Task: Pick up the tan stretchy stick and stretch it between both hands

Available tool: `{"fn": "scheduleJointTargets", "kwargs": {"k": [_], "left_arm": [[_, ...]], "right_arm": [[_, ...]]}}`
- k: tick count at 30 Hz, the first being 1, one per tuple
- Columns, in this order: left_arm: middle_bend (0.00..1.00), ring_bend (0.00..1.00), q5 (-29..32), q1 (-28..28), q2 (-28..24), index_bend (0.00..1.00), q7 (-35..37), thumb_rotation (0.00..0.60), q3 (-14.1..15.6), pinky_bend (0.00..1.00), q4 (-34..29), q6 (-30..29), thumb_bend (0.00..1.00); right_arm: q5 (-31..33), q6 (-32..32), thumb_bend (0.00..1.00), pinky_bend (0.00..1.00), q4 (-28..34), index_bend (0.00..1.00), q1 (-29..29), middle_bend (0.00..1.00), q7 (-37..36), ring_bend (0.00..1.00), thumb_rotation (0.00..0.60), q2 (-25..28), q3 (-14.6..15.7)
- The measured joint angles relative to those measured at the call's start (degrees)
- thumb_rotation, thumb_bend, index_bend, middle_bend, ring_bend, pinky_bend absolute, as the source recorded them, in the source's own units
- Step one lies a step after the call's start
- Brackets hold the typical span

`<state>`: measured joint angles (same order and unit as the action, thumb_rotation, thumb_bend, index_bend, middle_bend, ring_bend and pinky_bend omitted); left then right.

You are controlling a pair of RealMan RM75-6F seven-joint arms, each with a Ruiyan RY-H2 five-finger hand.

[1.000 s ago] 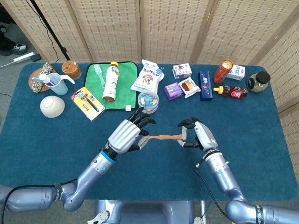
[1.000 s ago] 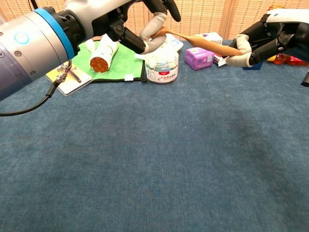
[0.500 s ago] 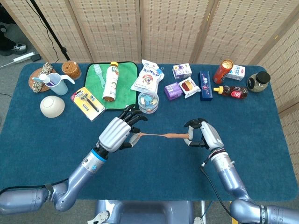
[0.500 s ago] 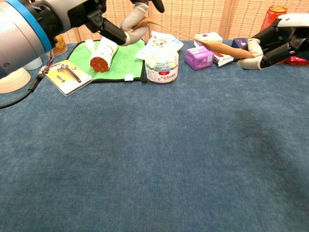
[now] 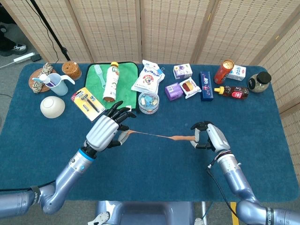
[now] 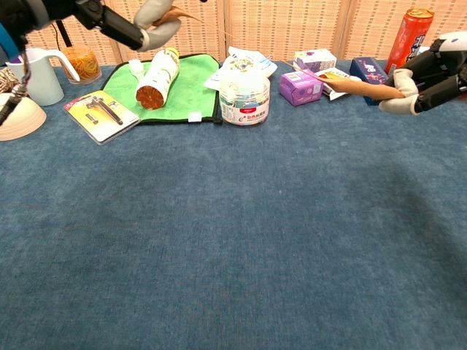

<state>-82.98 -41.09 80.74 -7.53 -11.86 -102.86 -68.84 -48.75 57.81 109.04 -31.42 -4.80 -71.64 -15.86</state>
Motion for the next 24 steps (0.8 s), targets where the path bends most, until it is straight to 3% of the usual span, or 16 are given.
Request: {"fn": "scheduleJointTargets", "kwargs": {"k": [7,24], "left_arm": [[0.29,0.15,0.4,1.5,-3.9,0.82,-1.9,0.6,0.7,0.03,-3.0,0.0,0.45],[0.28,0.15,0.4,4.1,-8.2,0.81,-0.6,0.6,0.7,0.03,-3.3,-1.8,0.45]], "right_arm": [[0.0,-1.2,0.38,0.08,-0.6,0.76,0.6,0.36,-0.7,0.31,0.6,1.1,0.7],[-0.7,-2.3,0.38,0.08,-2.9,0.76,1.7,0.36,-2.5,0.31,0.6,2.0,1.2]]}}
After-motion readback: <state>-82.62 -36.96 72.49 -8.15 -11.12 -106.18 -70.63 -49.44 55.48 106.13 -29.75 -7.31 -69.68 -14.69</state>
